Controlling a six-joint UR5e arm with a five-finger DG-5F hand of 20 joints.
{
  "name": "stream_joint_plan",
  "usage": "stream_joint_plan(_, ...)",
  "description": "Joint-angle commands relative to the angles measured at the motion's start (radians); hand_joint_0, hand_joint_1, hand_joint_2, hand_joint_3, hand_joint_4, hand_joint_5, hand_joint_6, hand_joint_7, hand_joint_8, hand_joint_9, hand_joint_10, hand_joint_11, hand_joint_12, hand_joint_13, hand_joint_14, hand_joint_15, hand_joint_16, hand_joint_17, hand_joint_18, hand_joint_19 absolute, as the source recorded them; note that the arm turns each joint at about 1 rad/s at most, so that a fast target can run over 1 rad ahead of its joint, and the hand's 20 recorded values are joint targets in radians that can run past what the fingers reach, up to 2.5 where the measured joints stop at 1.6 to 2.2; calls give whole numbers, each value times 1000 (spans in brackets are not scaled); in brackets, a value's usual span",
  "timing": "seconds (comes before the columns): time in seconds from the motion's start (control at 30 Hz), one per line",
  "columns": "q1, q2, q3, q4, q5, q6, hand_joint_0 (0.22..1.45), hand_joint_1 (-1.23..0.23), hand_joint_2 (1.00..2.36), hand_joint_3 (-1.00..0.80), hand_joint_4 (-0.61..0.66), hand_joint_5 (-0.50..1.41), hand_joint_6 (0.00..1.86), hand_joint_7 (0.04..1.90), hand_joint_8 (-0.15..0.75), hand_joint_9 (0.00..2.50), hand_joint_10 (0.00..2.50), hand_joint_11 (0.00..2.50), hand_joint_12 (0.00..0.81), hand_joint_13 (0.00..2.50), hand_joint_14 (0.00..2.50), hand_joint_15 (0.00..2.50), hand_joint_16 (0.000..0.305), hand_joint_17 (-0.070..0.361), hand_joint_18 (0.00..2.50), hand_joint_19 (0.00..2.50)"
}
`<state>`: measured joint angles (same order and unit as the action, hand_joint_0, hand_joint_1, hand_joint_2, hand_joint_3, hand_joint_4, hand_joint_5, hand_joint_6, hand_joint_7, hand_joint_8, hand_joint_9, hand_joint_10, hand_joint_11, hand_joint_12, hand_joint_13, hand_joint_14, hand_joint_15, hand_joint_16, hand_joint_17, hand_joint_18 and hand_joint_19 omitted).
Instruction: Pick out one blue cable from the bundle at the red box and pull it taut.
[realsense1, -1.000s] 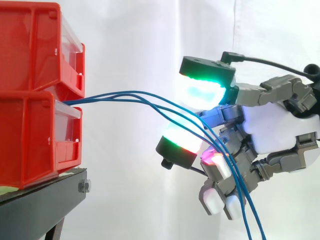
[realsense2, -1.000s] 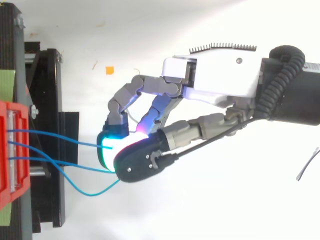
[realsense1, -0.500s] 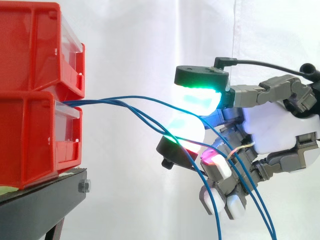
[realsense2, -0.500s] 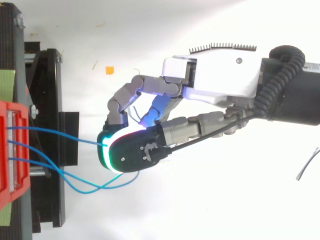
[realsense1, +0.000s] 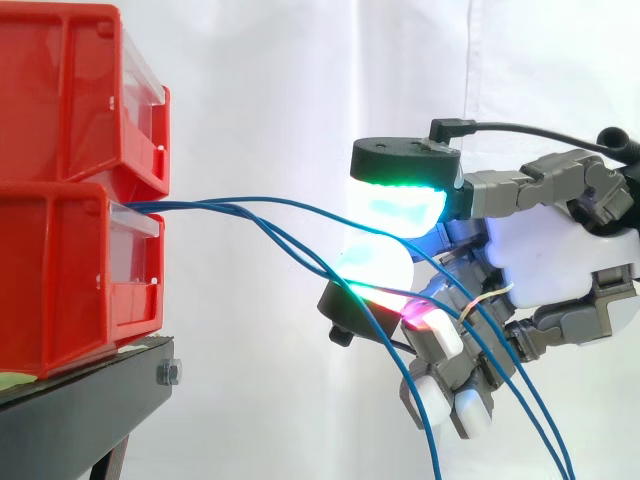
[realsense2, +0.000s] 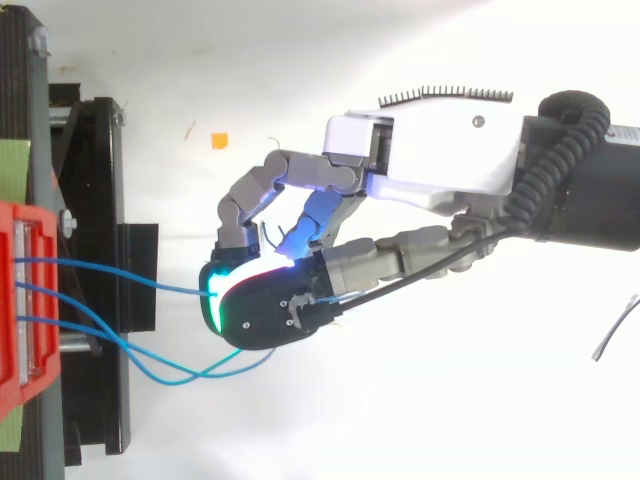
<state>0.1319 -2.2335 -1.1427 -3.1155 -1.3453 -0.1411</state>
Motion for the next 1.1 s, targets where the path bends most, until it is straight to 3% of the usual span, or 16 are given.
stream_joint_plan(0.0, 0, 0, 0, 0, 0, 0, 606, -617, 1015, -209, 65, -155, 917, 889, 289, 1042, 20, 739, 370, 943, 19, 482, 52, 118, 852, 565)
stream_joint_plan(0.27, 0, 0, 0, 0, 0, 0, 611, -650, 1016, -223, 44, -168, 926, 871, 272, 1024, 20, 754, 354, 934, 17, 491, 50, 112, 829, 578)
stream_joint_plan(0.43, 0, 0, 0, 0, 2, 0, 630, -668, 1012, -332, 48, -176, 932, 844, 266, 1022, 20, 753, 350, 934, 17, 499, 49, 111, 830, 583)
stream_joint_plan(0.7, 0, 0, 0, 0, 2, 0, 608, -600, 1004, -442, 46, -170, 927, 830, 266, 1039, 23, 750, 350, 942, 17, 496, 49, 110, 840, 581)
stream_joint_plan(1.07, 0, 2, 0, 0, 0, 0, 610, -583, 1006, -430, 40, -163, 919, 842, 274, 1073, 18, 765, 352, 951, 17, 487, 49, 111, 857, 570)
